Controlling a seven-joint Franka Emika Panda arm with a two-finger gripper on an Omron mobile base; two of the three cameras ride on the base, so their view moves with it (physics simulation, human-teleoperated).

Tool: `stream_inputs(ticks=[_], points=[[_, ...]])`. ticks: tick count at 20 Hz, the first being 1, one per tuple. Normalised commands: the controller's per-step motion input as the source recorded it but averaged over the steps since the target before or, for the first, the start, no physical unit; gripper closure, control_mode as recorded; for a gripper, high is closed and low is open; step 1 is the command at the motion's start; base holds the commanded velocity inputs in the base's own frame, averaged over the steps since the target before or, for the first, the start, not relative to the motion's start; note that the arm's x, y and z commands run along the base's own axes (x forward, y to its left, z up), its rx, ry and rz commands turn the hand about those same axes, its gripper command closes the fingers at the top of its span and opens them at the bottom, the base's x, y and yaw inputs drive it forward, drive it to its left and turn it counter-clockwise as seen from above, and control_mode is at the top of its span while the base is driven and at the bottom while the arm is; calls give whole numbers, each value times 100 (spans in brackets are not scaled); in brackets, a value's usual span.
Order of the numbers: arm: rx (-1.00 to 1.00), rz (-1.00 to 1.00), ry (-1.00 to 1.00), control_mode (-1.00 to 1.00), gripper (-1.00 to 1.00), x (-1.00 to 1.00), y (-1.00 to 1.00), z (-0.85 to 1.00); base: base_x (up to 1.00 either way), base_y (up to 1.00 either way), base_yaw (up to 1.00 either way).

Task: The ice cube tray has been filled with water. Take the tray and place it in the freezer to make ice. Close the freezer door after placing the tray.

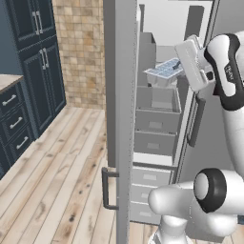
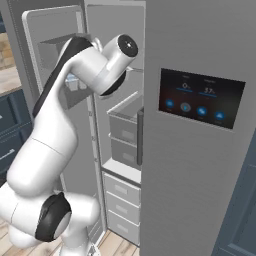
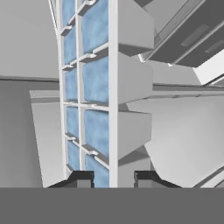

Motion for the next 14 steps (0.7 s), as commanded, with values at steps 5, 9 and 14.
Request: stream_inputs(ticks=[5, 9, 14], points=[[0, 0, 2, -100, 100, 39, 0, 0, 0, 0, 0], [0, 0, 0, -100, 100, 30, 0, -3, 0, 0, 0], [0, 0, 0, -100, 100, 24, 0, -3, 0, 0, 0]])
